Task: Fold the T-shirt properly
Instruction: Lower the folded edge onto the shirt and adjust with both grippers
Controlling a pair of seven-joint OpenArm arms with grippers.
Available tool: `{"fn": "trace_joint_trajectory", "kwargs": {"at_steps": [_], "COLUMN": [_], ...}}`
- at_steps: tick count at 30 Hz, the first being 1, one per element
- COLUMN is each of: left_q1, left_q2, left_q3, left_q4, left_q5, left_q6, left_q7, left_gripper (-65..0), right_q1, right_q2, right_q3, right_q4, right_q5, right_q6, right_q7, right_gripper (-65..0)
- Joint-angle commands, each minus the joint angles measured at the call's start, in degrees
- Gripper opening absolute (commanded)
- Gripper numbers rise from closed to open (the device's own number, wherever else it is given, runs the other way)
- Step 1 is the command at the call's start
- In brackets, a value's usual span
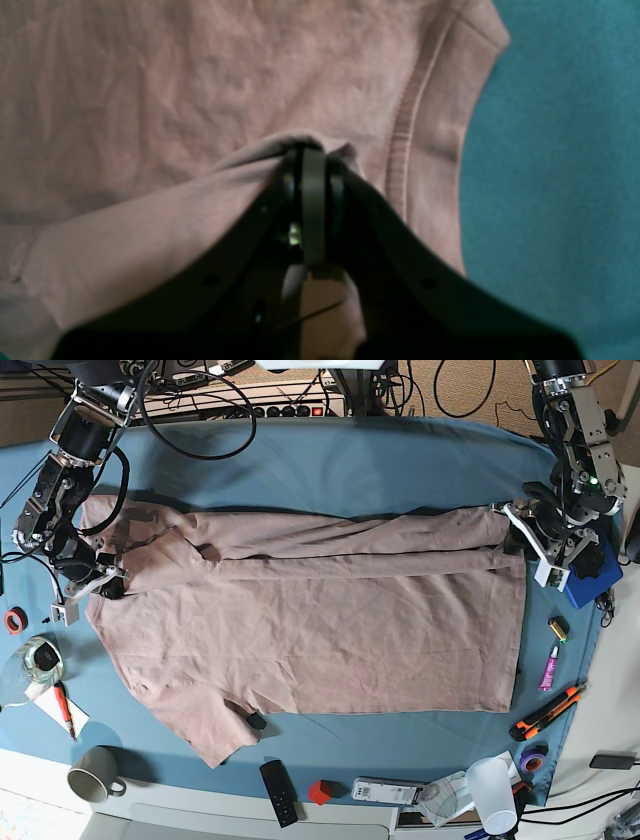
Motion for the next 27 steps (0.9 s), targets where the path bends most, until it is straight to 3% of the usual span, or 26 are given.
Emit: {"fn": "trace_joint_trajectory", "kwargs": {"at_steps": [1, 11, 15, 19, 21, 25, 27], "left_q1": [-0.61, -0.61, -0.66, -1.05, -1.14, -1.25, -1.25], "left_q2": [-0.59, -0.61, -0.61, -1.05, -1.60, -1.73, -1.73], "left_q3": [-0.20, 1.86, 4.63, 4.76, 4.76, 4.76, 4.76], "left_q4": [0.83, -0.83, -2.03, -2.01, -1.99, -1.99, -1.99], "left_q5": [-0.63, -0.55, 4.87, 8.66, 8.63, 8.61, 8.59], "left_q6": [-0.04, -0.11, 0.37, 6.78, 9.05, 8.87, 8.83], "left_q7": [-1.25, -2.38, -4.72, -4.74, -4.94, -4.87, -4.66], "left_gripper": [-44.8, -42.3, -39.4, -39.5, -43.7, -65.0, -65.0], "right_q1": [1.25, 1.25, 1.25, 1.25, 1.25, 1.25, 1.25], "right_q2": [1.33, 1.33, 1.33, 1.53, 1.70, 1.79, 1.81], "right_q3": [0.33, 0.33, 0.33, 0.35, 0.35, 0.35, 0.35], "right_q4": [0.98, 0.98, 0.98, 0.98, 0.98, 0.98, 0.98], "right_q5": [0.94, 0.94, 0.92, 0.90, 0.92, 0.94, 0.92], "right_q6": [0.00, -0.02, 0.00, 0.00, 0.00, 0.00, 0.00], "right_q7": [1.07, 1.07, 1.03, 0.98, 1.03, 1.05, 1.05], "right_gripper": [-65.0, -65.0, -65.0, -65.0, -65.0, -65.0, -65.0]}}
